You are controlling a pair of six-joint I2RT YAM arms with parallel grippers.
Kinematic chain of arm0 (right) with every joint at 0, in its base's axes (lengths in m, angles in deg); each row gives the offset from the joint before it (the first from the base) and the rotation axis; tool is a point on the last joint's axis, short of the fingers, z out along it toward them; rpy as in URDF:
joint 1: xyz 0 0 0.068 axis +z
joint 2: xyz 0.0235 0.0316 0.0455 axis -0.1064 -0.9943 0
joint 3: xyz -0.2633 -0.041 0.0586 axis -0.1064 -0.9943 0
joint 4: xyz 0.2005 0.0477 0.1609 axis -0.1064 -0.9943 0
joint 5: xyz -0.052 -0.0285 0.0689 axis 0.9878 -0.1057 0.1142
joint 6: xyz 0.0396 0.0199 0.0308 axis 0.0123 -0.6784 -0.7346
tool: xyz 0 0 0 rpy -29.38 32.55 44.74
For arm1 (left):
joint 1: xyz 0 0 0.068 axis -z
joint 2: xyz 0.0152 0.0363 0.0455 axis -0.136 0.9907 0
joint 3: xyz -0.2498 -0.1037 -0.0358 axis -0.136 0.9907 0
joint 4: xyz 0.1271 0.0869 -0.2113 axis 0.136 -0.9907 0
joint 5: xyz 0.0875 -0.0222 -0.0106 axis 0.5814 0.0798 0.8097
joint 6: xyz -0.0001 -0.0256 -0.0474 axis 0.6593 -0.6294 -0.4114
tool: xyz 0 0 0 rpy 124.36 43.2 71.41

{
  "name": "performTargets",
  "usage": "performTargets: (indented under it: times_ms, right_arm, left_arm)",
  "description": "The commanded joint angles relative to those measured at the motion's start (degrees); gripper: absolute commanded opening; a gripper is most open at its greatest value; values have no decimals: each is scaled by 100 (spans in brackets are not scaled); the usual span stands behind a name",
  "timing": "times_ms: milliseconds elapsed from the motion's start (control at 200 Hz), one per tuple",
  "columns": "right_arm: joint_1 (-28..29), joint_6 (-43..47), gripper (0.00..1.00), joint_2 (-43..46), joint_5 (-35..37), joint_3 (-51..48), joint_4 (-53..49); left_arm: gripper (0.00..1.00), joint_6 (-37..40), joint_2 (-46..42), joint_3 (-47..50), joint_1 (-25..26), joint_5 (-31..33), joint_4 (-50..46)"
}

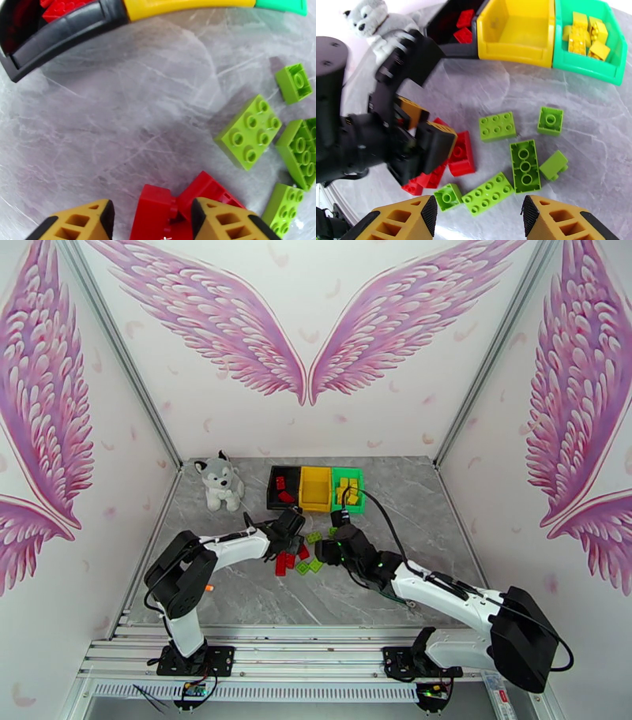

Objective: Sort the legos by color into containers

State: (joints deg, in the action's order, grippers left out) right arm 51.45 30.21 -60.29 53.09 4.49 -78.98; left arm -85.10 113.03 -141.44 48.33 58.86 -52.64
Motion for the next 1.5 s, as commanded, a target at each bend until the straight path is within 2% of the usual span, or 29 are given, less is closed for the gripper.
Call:
performTargets:
  times_ms: [0, 340, 620, 765, 1080, 1240, 1495]
  right_arm:
    - [46, -33, 64, 74, 101, 66, 277]
    - [55, 158, 64, -120, 119, 333, 582]
    - [58, 419, 64, -466, 39, 770, 665]
    - [62, 545, 65, -565, 84, 992, 633]
    - [-46, 844, 69, -629, 234, 976, 688]
    - [-351, 686, 70, -934, -294, 986, 844]
    - [-565, 442, 67, -1428, -948, 1095, 1047]
  left_arm:
    - [53, 97, 96, -187, -30, 67, -274]
    - [48, 79, 44, -101, -202, -204, -366]
    - [32, 72, -14, -53, -253, -282, -380]
    - [26, 63, -150, 1, -288, -282, -363]
    - [24, -59, -1028, 210, -536, -103, -320]
    - [26, -199, -1434, 144, -747, -16, -142]
    - [27, -148, -941, -949, -1108, 176, 32]
